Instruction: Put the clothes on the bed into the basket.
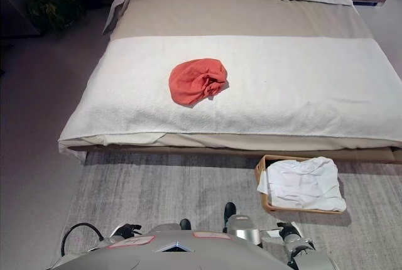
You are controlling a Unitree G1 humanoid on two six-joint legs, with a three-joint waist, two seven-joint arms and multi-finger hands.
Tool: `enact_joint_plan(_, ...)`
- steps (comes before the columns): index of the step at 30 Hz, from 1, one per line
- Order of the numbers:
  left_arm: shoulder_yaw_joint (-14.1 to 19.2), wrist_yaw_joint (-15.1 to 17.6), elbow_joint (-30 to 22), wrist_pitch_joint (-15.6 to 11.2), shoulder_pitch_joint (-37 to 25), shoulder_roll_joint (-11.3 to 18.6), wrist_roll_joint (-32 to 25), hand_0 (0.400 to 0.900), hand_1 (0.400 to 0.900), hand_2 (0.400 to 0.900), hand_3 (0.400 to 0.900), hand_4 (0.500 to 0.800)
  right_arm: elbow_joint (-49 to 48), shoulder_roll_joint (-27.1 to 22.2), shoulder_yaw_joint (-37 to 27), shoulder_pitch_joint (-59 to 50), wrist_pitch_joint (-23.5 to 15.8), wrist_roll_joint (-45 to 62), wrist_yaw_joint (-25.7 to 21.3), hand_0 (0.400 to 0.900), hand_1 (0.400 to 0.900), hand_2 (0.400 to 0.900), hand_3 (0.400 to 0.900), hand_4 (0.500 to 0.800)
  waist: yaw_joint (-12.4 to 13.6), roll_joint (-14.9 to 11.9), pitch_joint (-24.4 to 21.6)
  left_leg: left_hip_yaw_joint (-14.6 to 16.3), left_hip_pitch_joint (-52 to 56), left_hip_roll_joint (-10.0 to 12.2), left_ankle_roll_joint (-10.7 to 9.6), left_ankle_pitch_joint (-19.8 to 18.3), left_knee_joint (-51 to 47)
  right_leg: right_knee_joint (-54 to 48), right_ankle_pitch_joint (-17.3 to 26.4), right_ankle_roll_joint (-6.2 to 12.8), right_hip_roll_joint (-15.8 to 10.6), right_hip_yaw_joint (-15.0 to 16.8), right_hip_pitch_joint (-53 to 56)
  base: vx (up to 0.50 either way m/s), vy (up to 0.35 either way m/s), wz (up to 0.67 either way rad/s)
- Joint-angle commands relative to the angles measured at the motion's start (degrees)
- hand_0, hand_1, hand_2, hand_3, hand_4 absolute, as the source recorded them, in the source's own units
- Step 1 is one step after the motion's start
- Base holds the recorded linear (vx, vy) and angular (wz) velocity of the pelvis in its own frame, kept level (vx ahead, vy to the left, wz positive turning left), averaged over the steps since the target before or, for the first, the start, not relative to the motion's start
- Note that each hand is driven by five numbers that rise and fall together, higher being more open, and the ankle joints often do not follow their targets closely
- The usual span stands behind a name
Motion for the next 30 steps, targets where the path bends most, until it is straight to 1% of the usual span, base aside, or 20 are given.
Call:
enact_joint_plan(1, 1.19, 2.85, 1.88, -0.24, -1.46, 1.19, -0.18, 0.900, 0.900, 0.900, 0.900, 0.800, 3.10, -1.12, 1.97, -3.48, 0.12, -1.20, -2.70, 0.900, 0.900, 0.900, 0.900, 0.800, 0.09, -2.45, 0.40, -1.69, -4.08, -4.91, 1.04, 2.47, -1.31, 0.06, -2.99, 4.36, -1.41, 0.73, 2.79, 0.00, 0.000, 0.00)
enact_joint_plan(4, 1.04, 3.20, 1.40, -0.45, -1.30, 0.51, -1.05, 0.900, 0.900, 0.900, 0.900, 0.800, 3.36, -0.98, 2.04, -3.60, 0.19, -1.19, -3.06, 0.900, 0.900, 0.900, 0.900, 0.800, 0.14, -2.35, 0.46, -1.77, -4.00, -4.95, 1.08, 2.43, -1.31, 0.01, -3.03, 4.39, -1.52, 0.58, 2.94, 0.00, 0.006, 0.04)
enact_joint_plan(7, 0.53, 2.58, 1.64, -0.44, -1.22, 0.09, -0.68, 0.900, 0.900, 0.900, 0.900, 0.800, 3.42, -1.12, 2.19, -3.99, 0.44, -1.60, -3.15, 0.900, 0.900, 0.900, 0.900, 0.800, 0.14, -2.28, 0.37, -1.74, -3.85, -4.94, 1.06, 2.34, -1.31, 0.01, -3.08, 4.44, -1.54, 0.57, 3.06, 0.00, 0.000, 0.00)
enact_joint_plan(9, 0.40, 2.37, 1.78, -0.45, -1.23, -0.02, -0.56, 0.900, 0.900, 0.900, 0.900, 0.800, 4.21, -0.93, 1.52, -4.00, 0.83, -0.52, -2.05, 0.900, 0.900, 0.900, 0.900, 0.800, 0.15, -2.23, 0.21, -1.74, -3.76, -4.94, 1.03, 2.24, -1.31, 0.01, -3.16, 4.43, -1.53, 0.49, 3.17, 0.00, 0.000, 0.00)
enact_joint_plan(11, 0.35, 1.62, 2.07, -0.32, -1.14, 0.07, -0.05, 0.900, 0.900, 0.900, 0.900, 0.800, 4.34, -1.27, 1.70, -4.33, 0.99, -0.94, -1.57, 0.900, 0.900, 0.900, 0.900, 0.800, 0.23, -2.17, 0.04, -1.75, -3.55, -4.93, 1.03, 2.10, -1.31, 0.01, -3.30, 4.43, -1.57, 0.40, 3.44, 0.02, -0.001, 0.01)
enact_joint_plan(21, -0.12, 0.62, 1.61, -0.37, -1.42, 0.54, 0.28, 0.900, 0.900, 0.900, 0.900, 0.800, 2.58, -2.13, 2.96, -6.46, 0.79, -1.30, -0.57, 0.900, 0.900, 0.900, 0.900, 0.800, 0.61, -1.30, 0.93, -2.10, -3.68, -5.01, 1.27, 2.13, -1.31, 1.23, -3.83, 4.31, -1.94, -0.19, 2.88, 0.00, -0.003, 0.02)
enact_joint_plan(25, -0.94, 0.40, 0.85, -0.40, -2.77, 0.95, -0.08, 0.900, 0.900, 0.900, 0.900, 0.800, 1.31, -2.37, 3.60, -8.53, 0.60, -0.41, -0.16, 0.900, 0.900, 0.900, 0.900, 0.800, 0.60, -0.48, 2.11, -2.60, -4.59, -4.47, 1.33, 2.64, -0.93, 6.07, -5.77, 3.32, -1.94, -0.27, -0.12, -0.02, -0.035, 0.11)
enact_joint_plan(27, -1.12, 0.37, 0.79, -0.31, -3.24, 1.22, -0.24, 0.900, 0.900, 0.900, 0.900, 0.800, 0.78, -2.18, 4.29, -9.43, 0.59, -0.52, -0.03, 0.900, 0.900, 0.900, 0.900, 0.800, 0.68, -0.47, 2.51, -3.08, -5.16, -4.16, 1.28, 2.65, -0.10, 7.57, -6.70, 2.83, -1.64, -0.29, -0.93, 0.01, -0.088, 0.11)
enact_joint_plan(29, -1.00, 0.35, 0.80, -0.16, -3.46, 1.41, -0.31, 0.900, 0.900, 0.900, 0.900, 0.800, 0.03, -1.91, 5.19, -9.81, 0.48, -0.89, 0.09, 0.900, 0.900, 0.900, 0.900, 0.800, 0.74, -0.64, 2.77, -3.54, -6.20, -3.90, 1.24, 1.99, 2.28, 8.62, -7.55, 2.33, -1.32, -0.20, -1.36, 0.03, -0.145, 0.12)
enact_joint_plan(30, -0.98, 0.36, 0.79, -0.10, -3.73, 1.74, -0.49, 0.900, 0.900, 0.900, 0.900, 0.800, -0.63, -1.65, 6.10, -10.22, 0.26, -1.35, -0.01, 0.900, 0.900, 0.900, 0.900, 0.800, 0.81, -1.10, 3.30, -3.69, -7.78, -3.83, 0.91, 1.11, 6.15, 9.40, -8.02, 1.79, -1.10, 0.19, -1.64, 0.03, -0.204, 0.12)
